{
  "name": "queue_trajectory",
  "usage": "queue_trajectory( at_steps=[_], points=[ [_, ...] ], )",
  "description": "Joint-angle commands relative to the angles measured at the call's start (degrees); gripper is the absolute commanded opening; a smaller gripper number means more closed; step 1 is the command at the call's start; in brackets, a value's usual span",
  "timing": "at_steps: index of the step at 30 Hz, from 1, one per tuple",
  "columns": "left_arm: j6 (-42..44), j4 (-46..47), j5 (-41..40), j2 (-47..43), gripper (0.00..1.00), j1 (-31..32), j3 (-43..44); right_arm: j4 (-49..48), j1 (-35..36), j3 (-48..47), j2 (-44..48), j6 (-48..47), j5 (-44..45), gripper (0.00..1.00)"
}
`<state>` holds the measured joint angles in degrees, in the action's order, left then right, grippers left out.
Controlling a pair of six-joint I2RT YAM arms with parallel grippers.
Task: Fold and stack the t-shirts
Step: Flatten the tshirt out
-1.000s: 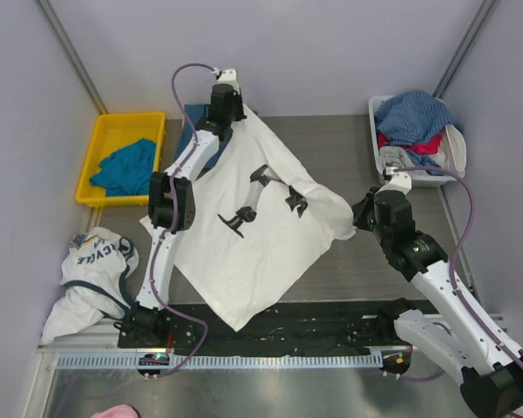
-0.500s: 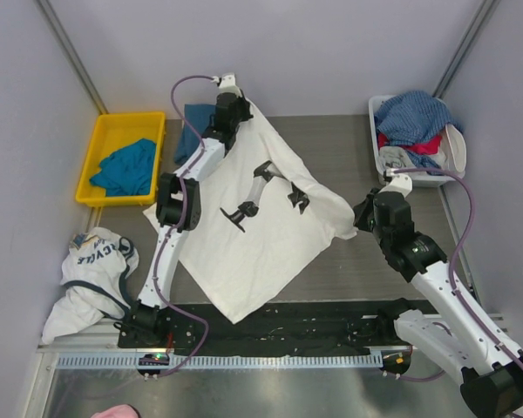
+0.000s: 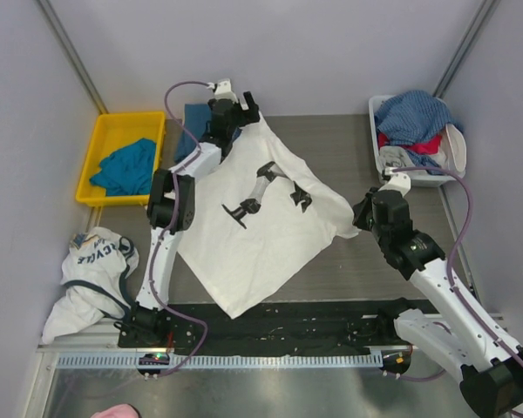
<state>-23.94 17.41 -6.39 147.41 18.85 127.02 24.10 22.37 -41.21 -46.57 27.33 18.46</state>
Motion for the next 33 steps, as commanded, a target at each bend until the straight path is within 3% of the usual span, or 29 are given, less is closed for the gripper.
queue_trajectory(
  at_steps=[1,2,3,5,6,8,12,15,16,23,33],
  points=[
    [1.61,1.67,-2.82,-18.62,1.0,0.39,-14.31,-3.35,-0.05,-0.01,0.16,-0.26,0.7,0.01],
    [2.58,0.18,-4.58,-26.22,1.0,1.44,-17.48,-3.36,-0.05,-0.1,0.25,-0.17,0.7,0.01],
    [4.59,-3.57,-6.16,-29.78,1.0,2.15,-24.38,-3.27,-0.05,-0.1,0.25,-0.09,0.79,0.01],
    [5.31,-8.59,-10.29,-37.25,1.0,4.77,-30.05,-3.09,-0.05,-0.45,-0.19,0.18,0.44,0.01],
    [4.96,-15.84,-11.18,-43.73,1.0,5.83,-34.34,-2.83,-0.05,-0.54,-0.71,0.35,0.26,0.01],
    [3.38,-25.7,-14.67,-49.3,1.0,9.77,-39.55,-2.57,0.13,-0.8,-2.2,0.7,-1.05,0.01],
    [3.38,-35.93,-21.37,-63.26,1.0,18.57,-53.17,-1.69,0.04,-1.5,-2.92,1.14,-4.13,0.01],
    [-1.61,-40.87,-24.01,-72.14,1.0,24.64,-64.24,-0.98,0.22,-1.33,-1.87,0.79,-4.75,0.01],
    [-3.28,-41.4,-24.1,-74.09,0.99,27.18,-69.84,-0.81,0.22,-1.15,-1.6,0.71,-4.66,0.01],
    [-20.16,-50.0,-28.32,-85.53,0.99,37.91,-84.29,0.95,0.39,-1.24,-0.28,0.62,-6.06,0.01],
    [-36.85,-61.0,-32.54,-87.12,1.0,56.18,-86.94,2.44,0.39,-0.89,0.69,0.7,-5.8,0.01]
  ],
)
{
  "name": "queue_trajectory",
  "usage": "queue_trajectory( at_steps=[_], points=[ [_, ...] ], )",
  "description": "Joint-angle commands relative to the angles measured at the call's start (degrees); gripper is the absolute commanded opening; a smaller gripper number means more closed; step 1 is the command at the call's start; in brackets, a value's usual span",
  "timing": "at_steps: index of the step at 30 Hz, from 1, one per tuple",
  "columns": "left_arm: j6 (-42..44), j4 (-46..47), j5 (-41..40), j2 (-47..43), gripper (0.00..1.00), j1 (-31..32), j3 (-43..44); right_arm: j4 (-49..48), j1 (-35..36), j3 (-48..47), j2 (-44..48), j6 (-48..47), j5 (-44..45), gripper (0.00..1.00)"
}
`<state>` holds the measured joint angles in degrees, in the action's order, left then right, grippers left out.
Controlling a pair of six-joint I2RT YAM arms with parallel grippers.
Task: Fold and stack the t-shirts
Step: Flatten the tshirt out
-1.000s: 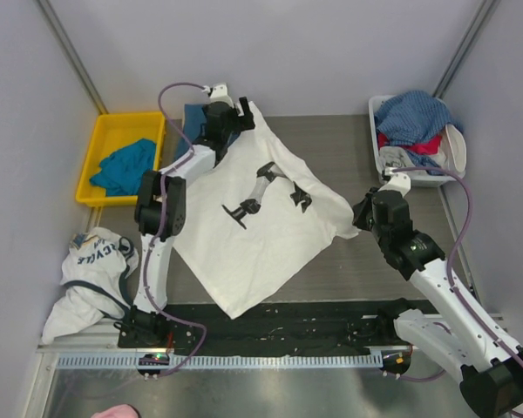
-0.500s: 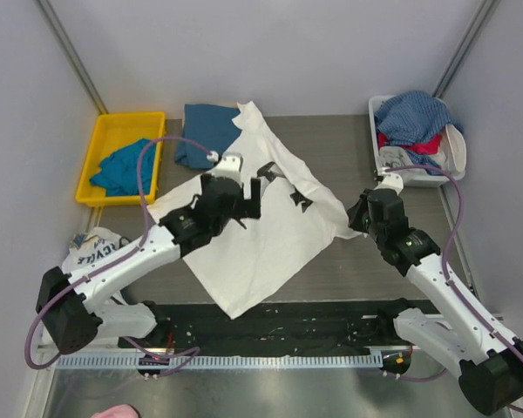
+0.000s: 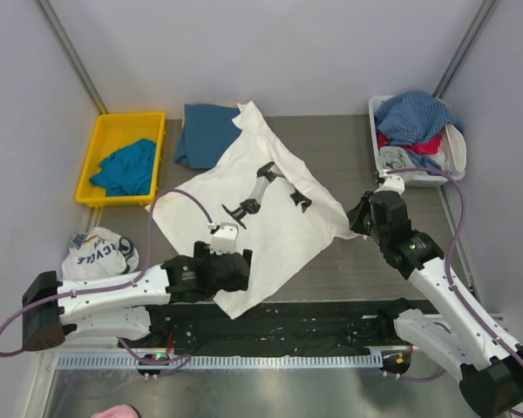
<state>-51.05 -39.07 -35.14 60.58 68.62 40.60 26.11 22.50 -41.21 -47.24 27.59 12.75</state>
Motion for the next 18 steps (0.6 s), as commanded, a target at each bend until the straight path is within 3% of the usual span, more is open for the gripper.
queue_trajectory(
  at_steps=[1,9,16,18],
  points=[
    [-10.9,-4.79,-3.8,0.15,1.0,8.0,-0.61,0.52,0.26,-0.71,1.45,0.53,-0.01,0.01],
    [-22.42,-8.04,-6.17,6.65,1.0,22.94,0.01,0.96,0.35,-0.62,1.37,0.79,-0.54,0.01],
    [-30.59,-11.37,-6.79,7.63,0.97,29.64,-1.84,0.7,0.44,-0.54,0.93,0.88,-0.8,0.01],
    [-32.18,-11.56,-6.53,7.1,0.91,30.69,-3.24,0.7,0.44,-0.36,0.93,0.88,-0.63,0.01]
  ],
)
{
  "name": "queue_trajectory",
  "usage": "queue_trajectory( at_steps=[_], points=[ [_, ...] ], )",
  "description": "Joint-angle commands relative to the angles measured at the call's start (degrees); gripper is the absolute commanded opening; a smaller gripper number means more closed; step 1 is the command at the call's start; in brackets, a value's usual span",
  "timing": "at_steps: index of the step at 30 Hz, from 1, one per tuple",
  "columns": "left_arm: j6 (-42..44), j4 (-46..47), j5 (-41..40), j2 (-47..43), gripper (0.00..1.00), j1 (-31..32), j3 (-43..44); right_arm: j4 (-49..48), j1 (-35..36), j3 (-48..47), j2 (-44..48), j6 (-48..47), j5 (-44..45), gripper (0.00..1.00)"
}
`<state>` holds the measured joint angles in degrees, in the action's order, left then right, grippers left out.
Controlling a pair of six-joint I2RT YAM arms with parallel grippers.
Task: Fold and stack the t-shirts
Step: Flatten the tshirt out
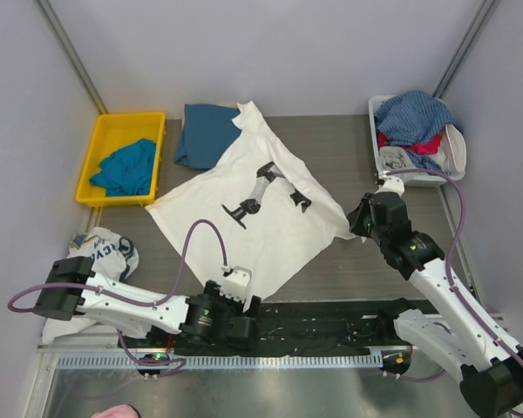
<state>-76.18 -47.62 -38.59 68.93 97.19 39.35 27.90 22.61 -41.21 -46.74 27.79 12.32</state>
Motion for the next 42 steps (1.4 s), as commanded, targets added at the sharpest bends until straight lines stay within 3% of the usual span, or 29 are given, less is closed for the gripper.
queue_trajectory(
  at_steps=[1,22,42],
  points=[
    [-7.4,-2.84,-2.9,-1.51,0.89,2.48,-2.35,-1.09,0.33,-0.36,0.42,0.77,-0.19,0.01],
    [-1.87,6.92,-3.07,5.43,0.7,3.71,-3.32,0.05,0.42,-0.1,1.65,1.04,0.43,0.01],
    [-3.62,7.01,-5.53,11.32,0.62,3.71,-3.41,0.4,0.42,-0.27,1.04,0.25,0.16,0.01]
  ],
)
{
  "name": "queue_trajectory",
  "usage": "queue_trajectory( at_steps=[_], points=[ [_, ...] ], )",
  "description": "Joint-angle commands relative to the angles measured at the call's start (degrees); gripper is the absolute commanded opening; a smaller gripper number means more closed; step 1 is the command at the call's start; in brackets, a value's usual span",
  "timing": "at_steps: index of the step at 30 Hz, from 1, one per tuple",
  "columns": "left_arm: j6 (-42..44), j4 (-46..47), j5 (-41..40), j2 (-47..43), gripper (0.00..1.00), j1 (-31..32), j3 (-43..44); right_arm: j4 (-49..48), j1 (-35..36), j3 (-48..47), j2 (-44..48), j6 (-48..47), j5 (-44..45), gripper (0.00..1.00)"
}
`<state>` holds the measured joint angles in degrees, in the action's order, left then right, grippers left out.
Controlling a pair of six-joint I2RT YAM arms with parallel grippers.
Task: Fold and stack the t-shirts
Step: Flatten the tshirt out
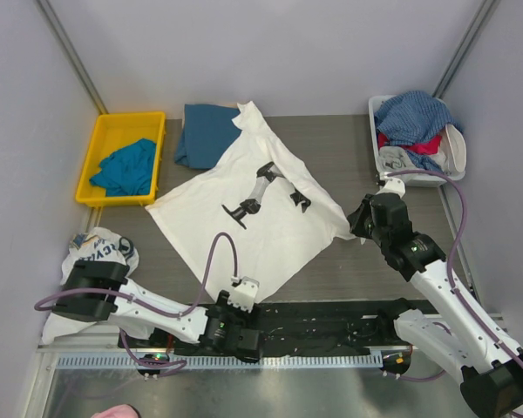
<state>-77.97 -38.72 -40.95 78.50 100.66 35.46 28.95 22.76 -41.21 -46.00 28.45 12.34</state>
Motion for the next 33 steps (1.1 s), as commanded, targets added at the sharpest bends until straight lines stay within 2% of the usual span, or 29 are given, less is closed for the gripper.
queue_trajectory(
  at_steps=[1,7,14,17,18,21,23,26,29,31,33],
  points=[
    [-3.05,-2.67,-3.52,2.01,0.62,0.24,0.92,-0.74,0.35,-0.27,0.21,-0.32,0.23,0.01],
    [-6.13,-7.5,-4.4,3.59,0.6,0.06,1.98,-0.82,0.26,-0.27,-0.06,-0.23,0.06,0.01],
    [-8.86,-9.97,-4.75,4.64,0.54,-0.47,2.42,-1.09,0.26,-0.36,-0.58,-0.5,-0.21,0.01],
    [-9.48,-10.85,-4.67,5.26,0.45,-0.91,2.77,-1.09,0.35,-0.45,-0.67,-0.67,-0.12,0.01],
    [-9.82,-11.02,-4.67,5.43,0.37,-0.99,2.94,-1.09,0.26,-0.45,-0.58,-0.59,-0.12,0.01],
    [-10.26,-11.64,-4.67,5.79,0.26,-1.17,3.12,-1.09,0.35,-0.36,-0.41,-0.59,-0.21,0.01],
    [-10.35,-11.9,-4.67,5.96,0.24,-1.26,3.21,-1.09,0.26,-0.27,-0.32,-0.59,-0.21,0.01],
    [-10.71,-12.34,-4.67,6.23,0.26,-1.43,3.38,-1.0,0.26,-0.1,-0.14,-0.58,-0.12,0.01],
    [-11.5,-14.27,-4.67,6.67,0.37,-1.43,4.35,-1.0,0.35,-0.01,-0.06,-0.59,-0.12,0.01],
    [-11.5,-15.85,-4.49,7.28,0.39,-1.43,5.14,-1.0,0.35,0.17,-0.14,-0.59,-0.12,0.01],
    [-11.41,-17.52,-5.02,7.81,0.48,-1.35,6.63,-1.18,0.35,0.25,-0.06,-0.5,-0.3,0.01]
  ],
)
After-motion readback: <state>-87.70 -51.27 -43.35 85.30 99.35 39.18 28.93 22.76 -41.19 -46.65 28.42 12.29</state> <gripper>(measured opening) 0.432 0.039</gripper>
